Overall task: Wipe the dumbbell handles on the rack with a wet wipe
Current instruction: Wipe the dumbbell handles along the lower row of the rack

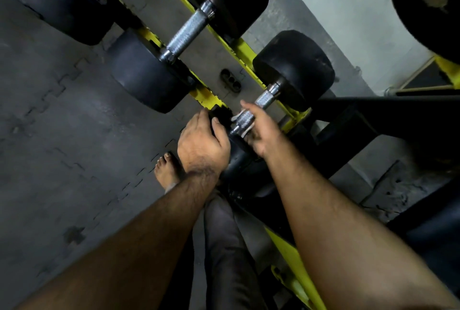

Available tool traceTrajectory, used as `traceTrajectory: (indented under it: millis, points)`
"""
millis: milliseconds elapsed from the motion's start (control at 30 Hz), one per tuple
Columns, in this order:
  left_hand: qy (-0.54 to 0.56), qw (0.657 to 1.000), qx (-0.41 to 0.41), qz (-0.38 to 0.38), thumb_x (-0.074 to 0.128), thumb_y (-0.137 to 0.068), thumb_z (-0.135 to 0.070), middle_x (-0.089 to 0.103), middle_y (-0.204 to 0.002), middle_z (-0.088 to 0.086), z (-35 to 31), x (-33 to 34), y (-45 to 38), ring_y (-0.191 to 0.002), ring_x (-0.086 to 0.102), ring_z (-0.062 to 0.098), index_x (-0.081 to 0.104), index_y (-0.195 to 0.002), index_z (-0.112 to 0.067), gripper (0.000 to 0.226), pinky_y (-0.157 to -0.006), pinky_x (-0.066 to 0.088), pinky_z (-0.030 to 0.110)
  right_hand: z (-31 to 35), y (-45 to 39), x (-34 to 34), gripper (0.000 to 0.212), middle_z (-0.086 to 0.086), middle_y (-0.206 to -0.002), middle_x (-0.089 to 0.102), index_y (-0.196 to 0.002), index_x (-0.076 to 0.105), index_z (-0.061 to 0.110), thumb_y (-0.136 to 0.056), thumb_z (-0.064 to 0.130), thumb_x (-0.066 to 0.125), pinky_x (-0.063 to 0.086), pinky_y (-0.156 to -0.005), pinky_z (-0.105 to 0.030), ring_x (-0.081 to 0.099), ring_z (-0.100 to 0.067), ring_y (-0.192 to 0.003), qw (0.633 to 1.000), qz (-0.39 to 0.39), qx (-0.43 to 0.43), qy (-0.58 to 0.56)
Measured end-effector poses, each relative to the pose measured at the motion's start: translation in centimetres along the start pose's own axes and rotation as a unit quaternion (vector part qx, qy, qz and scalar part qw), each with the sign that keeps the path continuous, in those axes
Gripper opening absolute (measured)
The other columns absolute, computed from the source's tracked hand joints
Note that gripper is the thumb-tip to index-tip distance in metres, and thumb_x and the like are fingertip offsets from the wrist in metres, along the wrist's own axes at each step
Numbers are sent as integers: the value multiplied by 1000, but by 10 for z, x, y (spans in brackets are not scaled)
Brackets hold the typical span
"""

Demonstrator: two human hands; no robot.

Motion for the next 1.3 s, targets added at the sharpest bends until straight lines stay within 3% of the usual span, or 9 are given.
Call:
traceTrajectory:
  millis: [67,267,400,467,567,733,867,967,1300]
  points:
    - [-1,1000,3,-1,30,-96,-38,68,-108,3,-1,-2,0,-99,62,25,63,-119,-11,49,-79,50,39,0,1,0,31,-8,-89,73,-97,70,12,-87,41,68,58,-70,-31,72,-23,-76,999,-11,2,33]
    - [-22,999,9,37,21,-94,-40,64,-96,11,-9,-13,0,-90,61,30,60,-102,-6,52,-78,47,40,3,28,13,21,-8,-72,65,-82,63,9,-97,17,51,48,-47,-20,61,-22,-62,987,-102,-20,121]
    - [-40,993,-35,110,35,-97,-41,65,-109,13,-11,-26,2,-103,61,34,59,-106,-8,43,-81,47,41,1,36,14,19,-12,-75,62,-78,60,8,-94,3,51,48,-46,-25,59,-21,-55,981,-117,-16,151]
    - [-23,989,-42,143,44,-97,-41,64,-115,12,-14,-36,5,-110,59,33,60,-109,-10,37,-84,48,40,6,46,11,13,-16,-87,65,-90,65,5,-93,4,53,50,-47,-26,60,-22,-58,971,-151,-22,185]
    - [18,983,-46,174,49,-95,-41,67,-113,11,-19,-71,17,-109,61,33,64,-107,-15,33,-82,50,38,18,75,17,30,-13,-99,63,-124,60,1,-96,4,52,54,-57,-26,60,-20,-68,964,-172,-71,192]
    - [89,986,-92,105,55,-95,-36,64,-126,12,8,-196,31,-120,57,32,61,-124,-12,38,-94,47,36,32,177,106,14,-12,-94,64,-107,61,16,-100,8,52,49,-56,-24,60,-19,-72,963,-11,-126,239]
    - [132,983,-121,41,57,-94,-39,63,-132,8,39,-288,32,-123,56,28,56,-134,-14,48,-101,45,33,50,235,158,21,-13,-108,64,-115,60,19,-100,6,51,49,-57,-25,60,-23,-87,936,32,-152,315]
    - [161,978,-132,-21,58,-94,-38,61,-135,7,70,-383,41,-126,55,25,55,-137,-15,49,-104,43,31,57,299,230,29,-13,-103,63,-124,62,9,-99,3,50,47,-52,-23,60,-19,-77,910,71,-210,351]
    - [236,933,-162,-218,65,-92,-34,67,-122,4,207,-624,62,-115,60,23,62,-129,-15,42,-98,45,30,42,451,497,19,-6,-91,68,-109,69,13,-95,6,58,46,-47,-14,60,-3,-63,739,181,-410,503]
Point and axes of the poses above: each hand's wrist, its own y-axis away from the middle knuckle, its own x-axis out of the palm, z = x × y, the point moved 5 cm from there along -y, towards the middle knuckle
